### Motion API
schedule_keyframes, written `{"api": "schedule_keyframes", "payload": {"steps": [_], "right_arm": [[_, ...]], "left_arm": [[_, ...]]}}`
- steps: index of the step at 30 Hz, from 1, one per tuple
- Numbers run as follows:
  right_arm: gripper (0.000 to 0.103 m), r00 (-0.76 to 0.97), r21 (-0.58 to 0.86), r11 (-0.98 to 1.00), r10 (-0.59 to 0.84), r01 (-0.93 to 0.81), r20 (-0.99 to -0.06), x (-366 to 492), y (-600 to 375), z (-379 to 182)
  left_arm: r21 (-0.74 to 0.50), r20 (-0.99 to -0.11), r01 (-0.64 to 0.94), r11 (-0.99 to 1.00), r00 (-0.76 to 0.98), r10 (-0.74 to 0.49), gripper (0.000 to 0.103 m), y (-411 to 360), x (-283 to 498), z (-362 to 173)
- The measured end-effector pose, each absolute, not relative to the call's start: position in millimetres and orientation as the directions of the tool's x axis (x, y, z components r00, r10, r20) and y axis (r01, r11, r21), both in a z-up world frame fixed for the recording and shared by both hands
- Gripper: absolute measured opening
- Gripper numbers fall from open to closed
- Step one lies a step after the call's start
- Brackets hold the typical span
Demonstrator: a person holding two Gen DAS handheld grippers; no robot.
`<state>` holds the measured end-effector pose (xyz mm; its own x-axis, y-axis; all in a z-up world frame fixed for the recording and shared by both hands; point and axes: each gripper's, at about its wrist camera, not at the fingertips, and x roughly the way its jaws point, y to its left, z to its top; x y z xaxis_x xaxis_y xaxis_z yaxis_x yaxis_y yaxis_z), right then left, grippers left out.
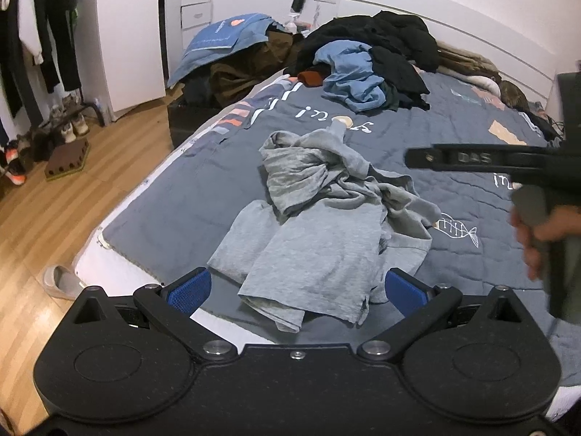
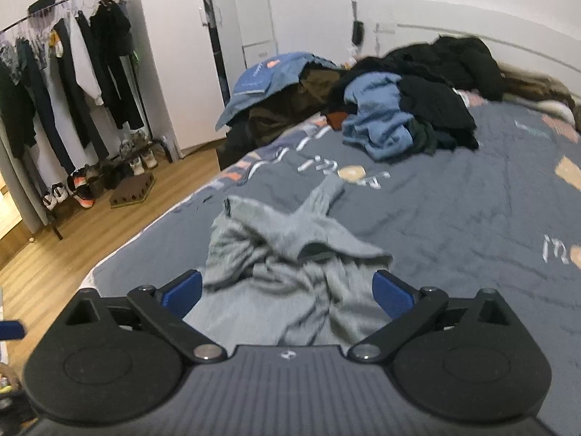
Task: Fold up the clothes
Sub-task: 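Grasp the grey shirt with the right gripper while the left gripper grasps it too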
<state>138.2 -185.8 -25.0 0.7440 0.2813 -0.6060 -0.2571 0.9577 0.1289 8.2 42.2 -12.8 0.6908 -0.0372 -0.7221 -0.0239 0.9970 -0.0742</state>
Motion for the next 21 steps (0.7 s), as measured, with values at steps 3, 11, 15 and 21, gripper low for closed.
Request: {"api": "schedule_keyframes", "payload": {"steps": [3,11,15,21], "right_arm": [[0.098,0.766,0.074,0.953,0.280,-0.293,-0.578,158,-179,-37],[0.073,0.757,-0.067,0.925,0.262,-0.373,-0.599,204,-162,-79],[0.067,0.759,-0.131,0.899,0.265,-0.417,-0.595,216,-156,-92],[0.051,0.730,-0.162,0.870,0.274,-0.466,-0.627,234,-145,-108]], "left_arm": [[-0.077,-0.723,-0.032,0.997,0.690,-0.033,0.103,47,10,-19],[-0.101,-0.748,-0.059,0.993,0.663,-0.037,0.103,58,16,-36],[-0.113,-0.758,-0.076,0.991,0.651,-0.036,0.103,64,19,-41],[-0.116,-0.771,-0.089,0.989,0.636,-0.033,0.103,68,20,-47]]}}
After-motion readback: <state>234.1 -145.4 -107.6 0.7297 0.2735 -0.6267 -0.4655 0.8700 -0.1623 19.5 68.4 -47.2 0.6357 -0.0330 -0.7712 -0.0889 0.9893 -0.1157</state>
